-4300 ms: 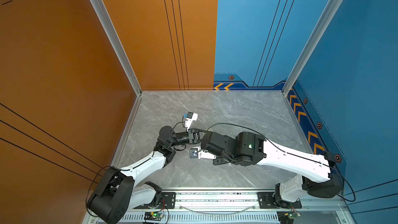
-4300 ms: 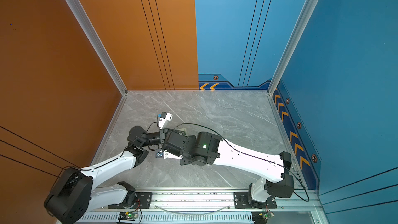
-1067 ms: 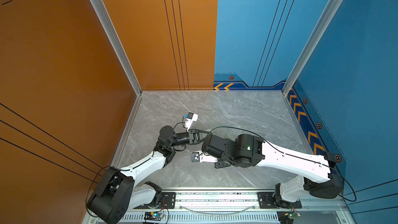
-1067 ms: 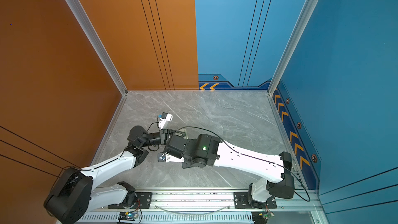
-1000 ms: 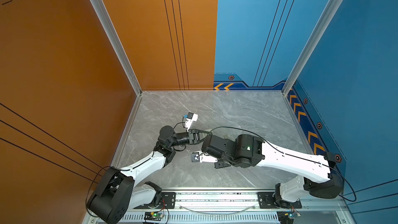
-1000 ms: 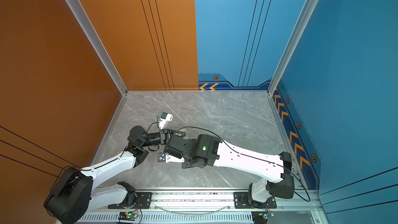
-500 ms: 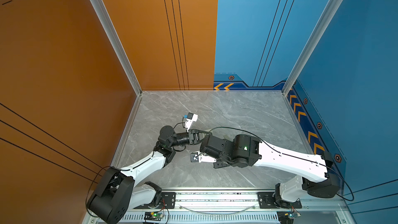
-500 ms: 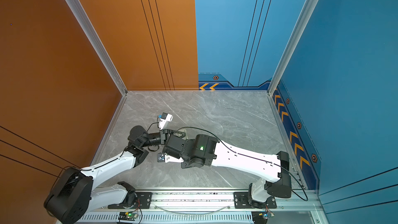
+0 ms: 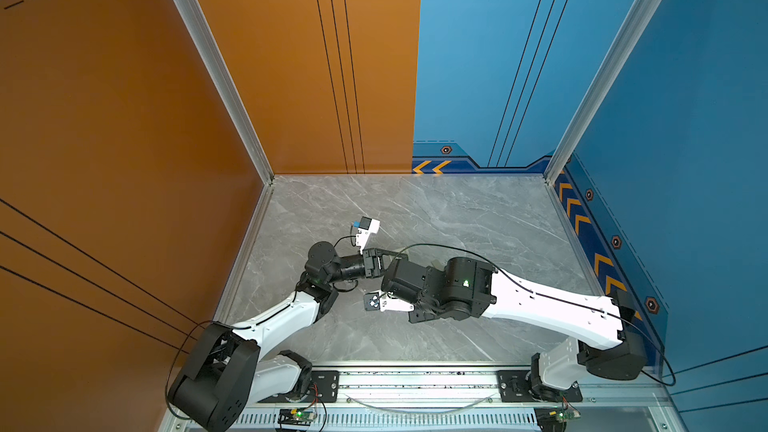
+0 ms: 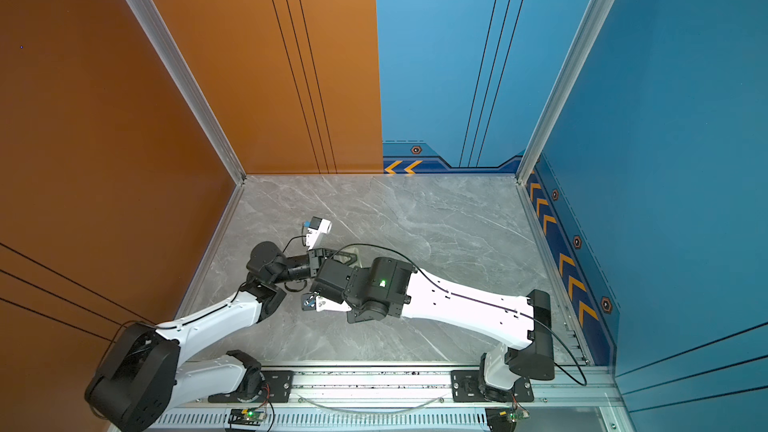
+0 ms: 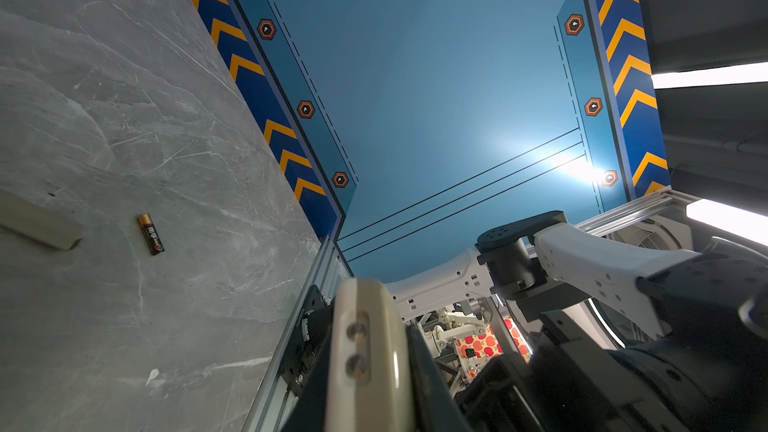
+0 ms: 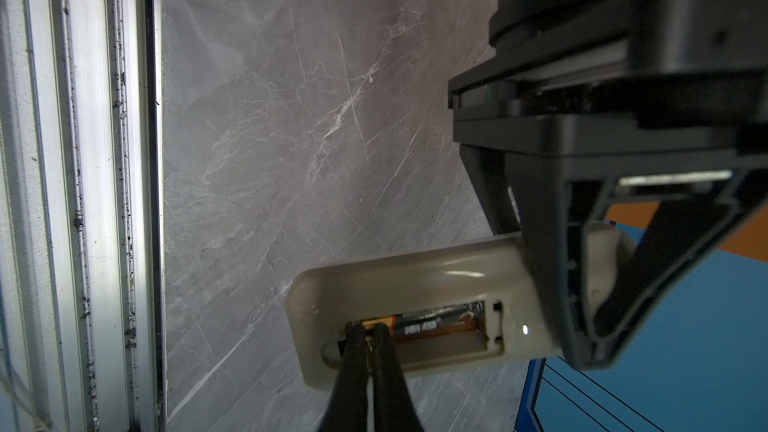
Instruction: Load the batteries into the remote control
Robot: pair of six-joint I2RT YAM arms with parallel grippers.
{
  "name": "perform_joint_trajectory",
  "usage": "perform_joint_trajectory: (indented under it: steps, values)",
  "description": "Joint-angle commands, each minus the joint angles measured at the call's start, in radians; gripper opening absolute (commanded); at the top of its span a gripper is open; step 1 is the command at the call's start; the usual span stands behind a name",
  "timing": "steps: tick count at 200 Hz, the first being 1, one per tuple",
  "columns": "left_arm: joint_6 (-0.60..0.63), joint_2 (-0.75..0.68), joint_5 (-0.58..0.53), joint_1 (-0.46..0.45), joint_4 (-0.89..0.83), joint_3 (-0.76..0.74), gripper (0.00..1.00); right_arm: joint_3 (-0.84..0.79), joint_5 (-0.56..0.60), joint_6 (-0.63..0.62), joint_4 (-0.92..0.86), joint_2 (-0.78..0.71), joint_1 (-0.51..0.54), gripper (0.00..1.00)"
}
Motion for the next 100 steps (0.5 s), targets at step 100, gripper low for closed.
perform_joint_trajectory:
  steps: [100]
  values:
    - [0.203, -0.083, -0.023, 0.024, -0.311, 0.028, 0.0, 0.028, 0.006, 0.08, 0.002, -0.075, 0.03, 0.38]
